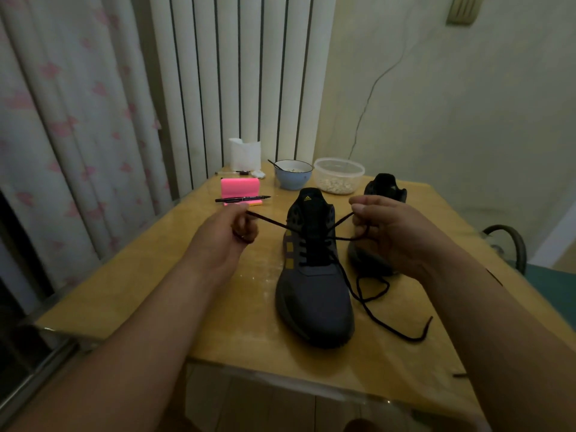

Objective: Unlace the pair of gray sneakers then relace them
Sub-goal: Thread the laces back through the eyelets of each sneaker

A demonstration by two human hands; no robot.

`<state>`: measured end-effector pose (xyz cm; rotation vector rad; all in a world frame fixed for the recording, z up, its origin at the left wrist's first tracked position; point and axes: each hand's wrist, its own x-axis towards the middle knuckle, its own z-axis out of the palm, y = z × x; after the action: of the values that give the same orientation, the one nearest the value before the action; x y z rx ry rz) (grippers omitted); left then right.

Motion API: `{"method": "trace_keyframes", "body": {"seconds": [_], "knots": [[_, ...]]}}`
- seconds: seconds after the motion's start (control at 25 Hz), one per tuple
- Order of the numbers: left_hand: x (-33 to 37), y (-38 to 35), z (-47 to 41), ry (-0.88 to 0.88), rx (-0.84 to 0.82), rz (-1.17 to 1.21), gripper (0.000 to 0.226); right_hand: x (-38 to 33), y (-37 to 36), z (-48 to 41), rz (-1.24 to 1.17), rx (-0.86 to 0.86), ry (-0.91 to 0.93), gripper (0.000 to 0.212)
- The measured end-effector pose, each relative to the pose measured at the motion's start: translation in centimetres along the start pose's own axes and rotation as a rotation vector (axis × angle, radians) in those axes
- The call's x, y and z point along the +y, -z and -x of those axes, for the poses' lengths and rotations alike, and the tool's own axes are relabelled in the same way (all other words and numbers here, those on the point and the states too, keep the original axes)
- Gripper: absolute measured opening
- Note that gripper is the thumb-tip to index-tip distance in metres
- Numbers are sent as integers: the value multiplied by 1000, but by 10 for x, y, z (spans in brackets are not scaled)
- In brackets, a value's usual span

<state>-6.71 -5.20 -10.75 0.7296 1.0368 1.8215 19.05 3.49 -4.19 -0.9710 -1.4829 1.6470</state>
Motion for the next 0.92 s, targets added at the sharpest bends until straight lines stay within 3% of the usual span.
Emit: {"method": "trace_keyframes", "body": {"seconds": [0.08, 0.16, 0.24, 0.32, 0.44, 0.56, 0.76, 0.92], "knots": [[-4, 7, -6, 76, 73, 418, 33, 4, -3, 0, 44, 25, 24, 21], [-6, 10, -8, 120, 151, 460, 33, 10, -5, 1, 155, 108, 38, 21], [-10, 13, -8, 101, 231, 71, 24, 17, -7, 7, 306, 117, 12, 25], [-15, 15, -2, -30, 260, -575, 23, 23, -10, 16, 494, -3, 3, 32], [-20, 13, 5, -193, 143, -1344, 46, 30, -12, 22, 712, -133, 56, 27], [-23, 17, 6, -202, 141, -1790, 67, 31, -6, 20, 747, -127, 110, 19], [-25, 30, 0, -280, 305, -1979, 38, 33, 0, 21, 491, -60, 76, 17], [-31, 46, -8, -348, 399, -1799, 27, 32, 0, 22, 389, -48, 35, 17]]}}
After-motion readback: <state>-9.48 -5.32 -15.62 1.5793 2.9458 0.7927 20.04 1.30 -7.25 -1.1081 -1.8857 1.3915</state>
